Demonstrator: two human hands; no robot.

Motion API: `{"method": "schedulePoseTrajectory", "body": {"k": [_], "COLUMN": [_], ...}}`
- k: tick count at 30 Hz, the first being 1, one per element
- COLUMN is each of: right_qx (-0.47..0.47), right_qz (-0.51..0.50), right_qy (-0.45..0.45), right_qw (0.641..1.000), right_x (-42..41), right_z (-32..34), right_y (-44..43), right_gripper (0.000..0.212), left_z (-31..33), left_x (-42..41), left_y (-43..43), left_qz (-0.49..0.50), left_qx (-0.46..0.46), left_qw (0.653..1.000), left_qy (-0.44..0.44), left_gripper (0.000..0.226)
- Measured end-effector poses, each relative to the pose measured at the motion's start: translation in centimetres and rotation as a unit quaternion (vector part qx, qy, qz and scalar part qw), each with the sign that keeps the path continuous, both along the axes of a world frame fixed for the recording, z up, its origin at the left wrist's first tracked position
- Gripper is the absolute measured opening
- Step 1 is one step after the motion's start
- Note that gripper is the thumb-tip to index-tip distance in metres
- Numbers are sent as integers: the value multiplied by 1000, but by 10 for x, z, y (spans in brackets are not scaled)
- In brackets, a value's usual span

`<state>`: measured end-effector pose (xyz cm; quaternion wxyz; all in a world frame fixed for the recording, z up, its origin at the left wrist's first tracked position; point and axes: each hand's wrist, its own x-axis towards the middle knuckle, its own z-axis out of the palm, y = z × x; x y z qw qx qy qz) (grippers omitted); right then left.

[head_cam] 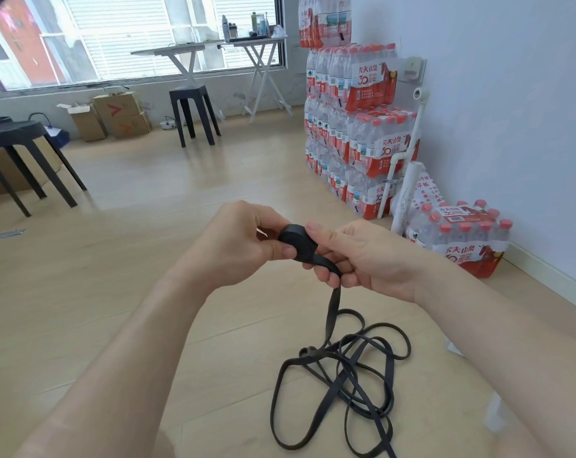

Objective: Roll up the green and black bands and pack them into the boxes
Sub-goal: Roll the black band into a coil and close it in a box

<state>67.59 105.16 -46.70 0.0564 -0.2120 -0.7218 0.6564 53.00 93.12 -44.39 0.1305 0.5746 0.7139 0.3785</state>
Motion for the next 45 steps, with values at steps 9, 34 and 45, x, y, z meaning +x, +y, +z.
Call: {"method": "schedulePoseTrajectory", "body": {"k": [9, 34, 45], "right_qx": [-148, 19, -174], "right_qz": [-1, -1, 29], "right_qy": [132, -40, 113], "right_qw": [980, 999, 978], "right_x": [-1, 3, 5], "right_z": [-2, 1, 2], "right_y": [-1, -4, 3], "right_gripper": [44, 64, 43], "left_z": [-13, -8, -25], "left_x": [-2, -7, 0], "left_y": [2, 3, 8], "left_qz": [-38, -18, -57], "left_qx": [64, 6, 56], "left_qw": [967, 996, 931], "left_qy": [-244, 88, -356], "left_gripper": [18, 15, 24]}}
